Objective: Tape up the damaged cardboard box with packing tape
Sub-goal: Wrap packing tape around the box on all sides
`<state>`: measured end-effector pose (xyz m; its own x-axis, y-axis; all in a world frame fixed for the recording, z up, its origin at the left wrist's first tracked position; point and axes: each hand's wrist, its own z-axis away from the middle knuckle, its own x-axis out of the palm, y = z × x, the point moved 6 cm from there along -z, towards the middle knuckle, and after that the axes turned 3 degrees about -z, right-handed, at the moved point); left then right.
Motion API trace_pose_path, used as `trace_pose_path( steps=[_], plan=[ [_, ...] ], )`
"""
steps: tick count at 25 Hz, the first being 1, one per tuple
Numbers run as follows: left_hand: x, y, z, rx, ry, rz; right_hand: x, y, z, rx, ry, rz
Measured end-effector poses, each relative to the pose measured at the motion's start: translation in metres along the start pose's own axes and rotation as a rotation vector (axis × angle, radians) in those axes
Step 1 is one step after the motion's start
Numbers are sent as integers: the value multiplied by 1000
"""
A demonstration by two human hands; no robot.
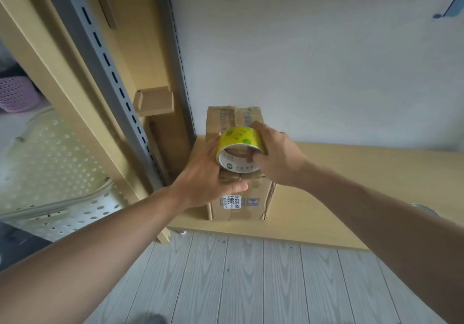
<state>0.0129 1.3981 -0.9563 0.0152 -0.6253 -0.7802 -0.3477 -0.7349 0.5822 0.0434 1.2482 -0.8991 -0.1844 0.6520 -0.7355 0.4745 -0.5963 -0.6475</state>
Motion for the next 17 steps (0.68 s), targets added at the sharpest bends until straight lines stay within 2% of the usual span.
trace_pose_path(
  steps=[3, 5, 10, 17],
  plan=[
    [2, -7, 1, -1, -49, -211, -26, -2, 4, -78, -23, 181],
    [5, -7, 2, -43, -95, -255, -51, 9, 11, -58, -11, 237],
    [10, 1, 1, -9, -131, -326, -78, 47, 36, 21, -131, 658],
    [11, 2, 0, 45, -119, -413, -51, 94, 42, 118, -253, 656]
  ],
)
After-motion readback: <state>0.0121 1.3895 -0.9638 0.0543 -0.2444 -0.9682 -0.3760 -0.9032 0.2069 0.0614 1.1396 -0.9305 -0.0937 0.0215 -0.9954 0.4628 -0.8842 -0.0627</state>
